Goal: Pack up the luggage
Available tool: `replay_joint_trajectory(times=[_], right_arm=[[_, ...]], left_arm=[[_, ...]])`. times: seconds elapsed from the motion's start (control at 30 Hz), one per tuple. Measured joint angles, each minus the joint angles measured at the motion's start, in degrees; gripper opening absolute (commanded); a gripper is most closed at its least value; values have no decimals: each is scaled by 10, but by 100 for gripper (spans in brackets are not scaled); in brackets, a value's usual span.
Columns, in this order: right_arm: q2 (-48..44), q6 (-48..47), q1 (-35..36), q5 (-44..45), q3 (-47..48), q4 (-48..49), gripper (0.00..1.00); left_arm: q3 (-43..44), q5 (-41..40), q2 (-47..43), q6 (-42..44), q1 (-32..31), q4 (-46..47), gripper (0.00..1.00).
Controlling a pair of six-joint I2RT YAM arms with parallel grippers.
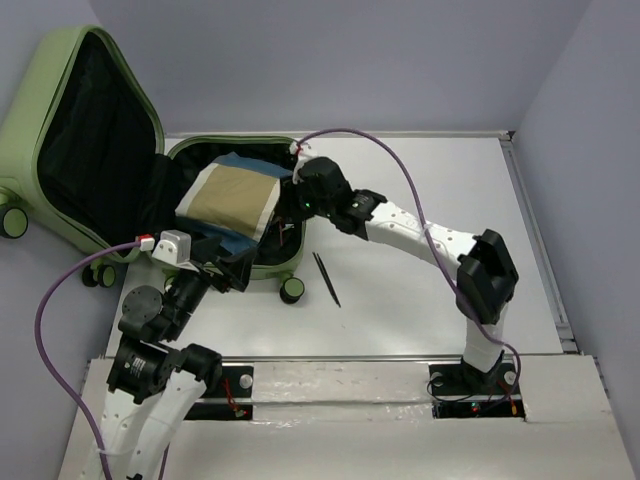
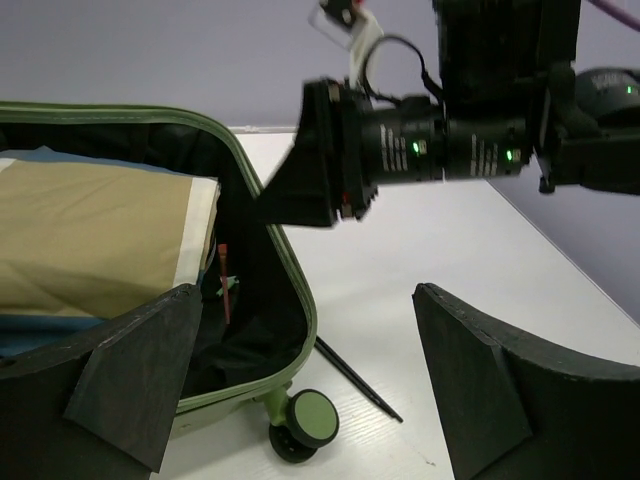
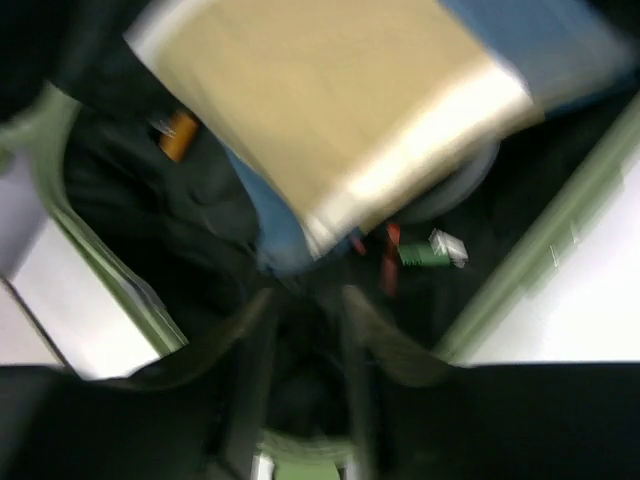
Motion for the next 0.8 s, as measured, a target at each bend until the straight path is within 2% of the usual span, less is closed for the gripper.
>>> replay_joint_trajectory(times=[0.03,0.1,0.23,0.33,0.5,0.8], right_arm=[[-17,-2,0,5,-37,5,21],[-57,-5,-1,19,-127,5,20],[-127,-3,-4,41,-285,-1,23],[-145,2,-5,48,-349,-2,23],[-144,8,-5,48,-393,-2,19],[-101,8,-3,52,-384,12,23]], left_arm=[[0,0,0,0,0,0,99],[0,0,0,0,0,0,99],[0,0,0,0,0,0,99],[0,0,0,0,0,0,99],[0,1,8,0,1,0,99],[0,3,12,0,8,0,99]])
